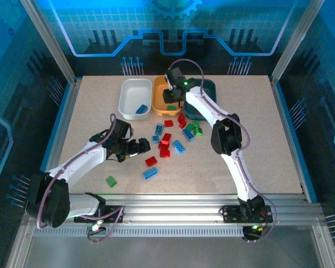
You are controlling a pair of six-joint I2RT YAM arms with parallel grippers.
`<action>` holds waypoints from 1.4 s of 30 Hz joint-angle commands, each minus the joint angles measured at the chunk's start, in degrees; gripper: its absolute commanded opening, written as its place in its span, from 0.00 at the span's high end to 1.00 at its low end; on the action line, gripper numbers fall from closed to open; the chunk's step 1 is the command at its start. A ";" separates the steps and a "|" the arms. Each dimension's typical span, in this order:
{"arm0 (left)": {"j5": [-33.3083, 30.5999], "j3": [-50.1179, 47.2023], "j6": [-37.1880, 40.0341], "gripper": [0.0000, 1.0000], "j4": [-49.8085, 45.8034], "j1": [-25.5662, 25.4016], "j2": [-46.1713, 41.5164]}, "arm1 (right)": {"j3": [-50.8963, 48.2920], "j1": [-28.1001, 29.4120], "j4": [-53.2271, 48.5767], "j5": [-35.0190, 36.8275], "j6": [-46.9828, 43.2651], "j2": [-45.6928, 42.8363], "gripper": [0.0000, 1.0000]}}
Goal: Sort the legos into containers by color
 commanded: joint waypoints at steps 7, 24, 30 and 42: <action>0.22 0.29 2.18 0.04 -4.65 -2.75 3.30 | 10.37 -1.24 -6.90 -2.38 -0.10 8.41 0.53; -6.57 4.77 4.71 0.05 -9.72 -13.97 4.82 | -17.54 0.35 4.01 -3.76 1.35 -20.71 0.36; -10.88 4.74 6.00 0.09 -7.94 -18.79 10.24 | -41.64 0.72 10.47 -4.20 4.40 -38.59 0.33; -11.38 5.38 6.64 0.30 -4.26 -28.22 18.25 | -68.01 -2.44 11.09 -1.44 6.50 -55.89 0.32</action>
